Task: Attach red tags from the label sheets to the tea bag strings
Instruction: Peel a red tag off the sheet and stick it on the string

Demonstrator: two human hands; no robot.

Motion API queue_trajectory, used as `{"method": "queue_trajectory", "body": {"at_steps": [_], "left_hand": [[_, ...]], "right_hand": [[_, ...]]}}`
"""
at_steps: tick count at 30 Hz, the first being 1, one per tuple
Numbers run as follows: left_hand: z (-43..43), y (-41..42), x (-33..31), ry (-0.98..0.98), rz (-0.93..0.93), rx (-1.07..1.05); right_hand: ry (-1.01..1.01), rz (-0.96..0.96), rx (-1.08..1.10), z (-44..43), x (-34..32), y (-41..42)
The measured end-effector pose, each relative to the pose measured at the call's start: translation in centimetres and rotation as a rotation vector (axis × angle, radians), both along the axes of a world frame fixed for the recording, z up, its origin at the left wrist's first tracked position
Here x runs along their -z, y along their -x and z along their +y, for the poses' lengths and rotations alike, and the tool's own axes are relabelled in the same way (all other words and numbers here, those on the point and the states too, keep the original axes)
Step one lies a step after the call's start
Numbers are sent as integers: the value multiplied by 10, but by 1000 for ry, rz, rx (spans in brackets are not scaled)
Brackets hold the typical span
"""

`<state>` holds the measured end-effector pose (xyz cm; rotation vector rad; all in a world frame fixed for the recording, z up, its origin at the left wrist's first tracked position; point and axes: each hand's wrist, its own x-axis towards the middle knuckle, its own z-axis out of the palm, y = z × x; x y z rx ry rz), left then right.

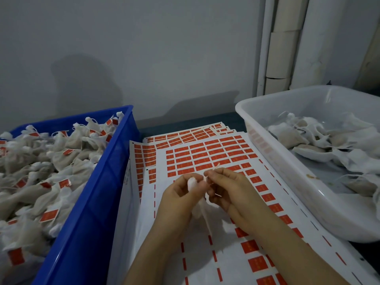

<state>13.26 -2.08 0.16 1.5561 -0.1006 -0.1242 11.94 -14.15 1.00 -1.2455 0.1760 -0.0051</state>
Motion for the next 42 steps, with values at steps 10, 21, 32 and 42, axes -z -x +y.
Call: {"method": "queue_trajectory", "body": {"at_steps": [10,21,32,42], "left_hand": [[6,0,3,-150,-113,-173],[5,3,4,-309,-193,-64],[7,4,1,-315,-210,-7],[3,5,-11,-93,155,198]], "right_hand": [[-370,-5,-57,-2,-5,1],[-55,-114,8,-4,-4,-1],[-115,-113,22,-6,-6,0],[296,-202,57,-7,0,1]]}}
